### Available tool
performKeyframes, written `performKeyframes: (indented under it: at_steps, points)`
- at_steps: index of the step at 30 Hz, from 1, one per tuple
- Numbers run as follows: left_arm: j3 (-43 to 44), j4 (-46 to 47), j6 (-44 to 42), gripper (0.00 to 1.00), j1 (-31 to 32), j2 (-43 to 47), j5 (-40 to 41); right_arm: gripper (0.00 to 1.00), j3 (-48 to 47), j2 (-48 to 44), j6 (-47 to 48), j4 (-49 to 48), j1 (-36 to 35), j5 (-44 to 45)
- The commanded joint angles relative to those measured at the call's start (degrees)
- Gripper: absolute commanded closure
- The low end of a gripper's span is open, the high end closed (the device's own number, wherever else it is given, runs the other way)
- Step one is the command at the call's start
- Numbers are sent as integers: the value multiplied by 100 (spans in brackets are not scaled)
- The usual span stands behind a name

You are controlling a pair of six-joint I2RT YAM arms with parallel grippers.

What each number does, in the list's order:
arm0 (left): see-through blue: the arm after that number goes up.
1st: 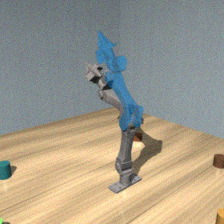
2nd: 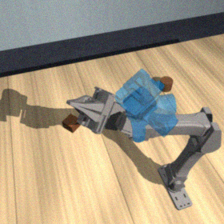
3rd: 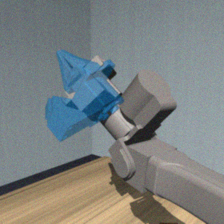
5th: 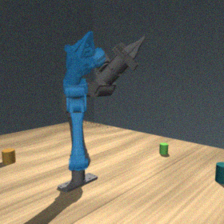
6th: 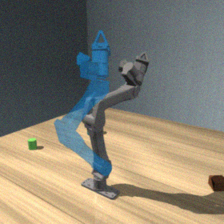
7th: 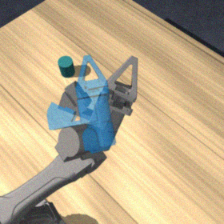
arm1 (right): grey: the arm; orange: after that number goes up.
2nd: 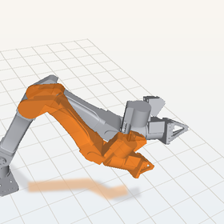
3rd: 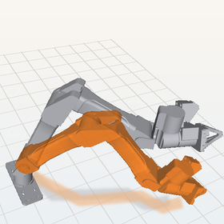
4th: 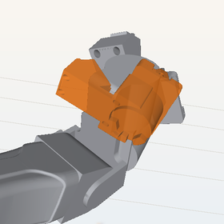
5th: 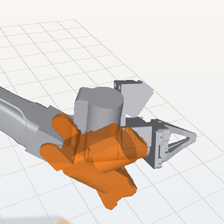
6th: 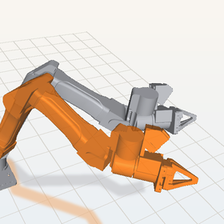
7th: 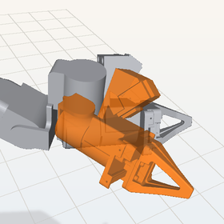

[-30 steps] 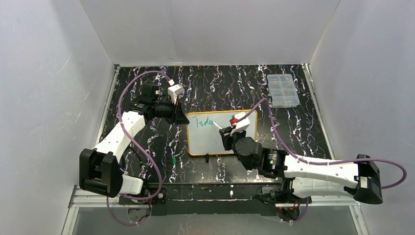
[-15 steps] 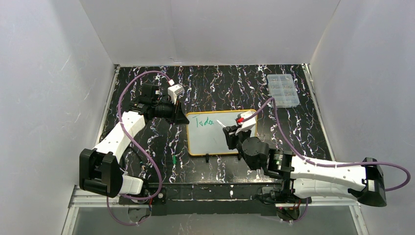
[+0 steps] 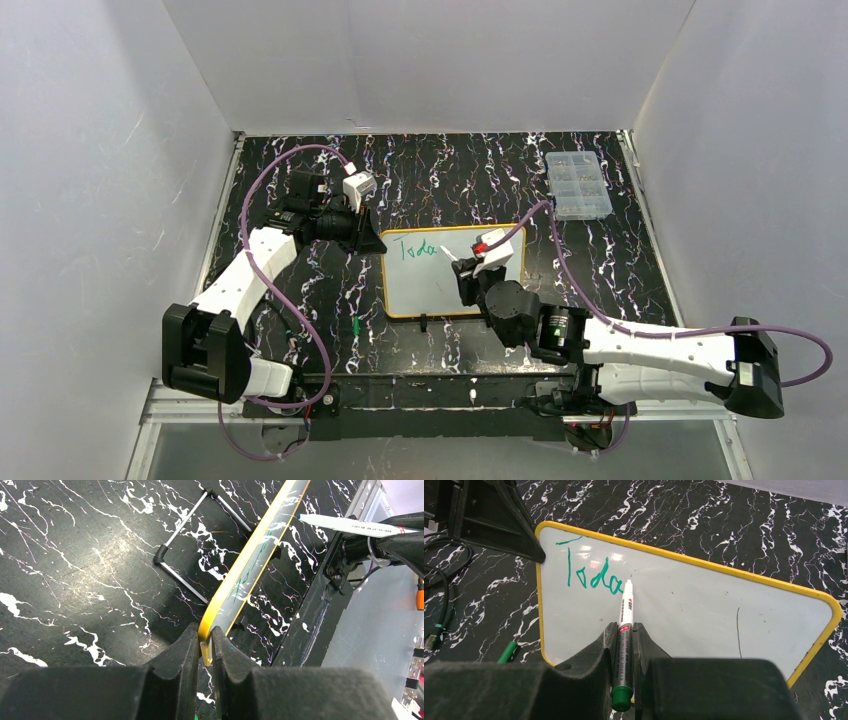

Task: Write a sentence on the whiteboard

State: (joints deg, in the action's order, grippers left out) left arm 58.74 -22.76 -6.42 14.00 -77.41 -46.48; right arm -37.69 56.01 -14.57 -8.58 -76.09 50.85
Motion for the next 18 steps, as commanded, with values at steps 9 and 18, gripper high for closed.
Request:
performKeyframes:
  at_steps: [9,18]
  points:
    - [-8,18,-88,100,-38,217,104,99,-132,384,220,-691,7,130]
    - [-9,18,-95,100,-38,222,96,99,-92,427,32,-394,7,380]
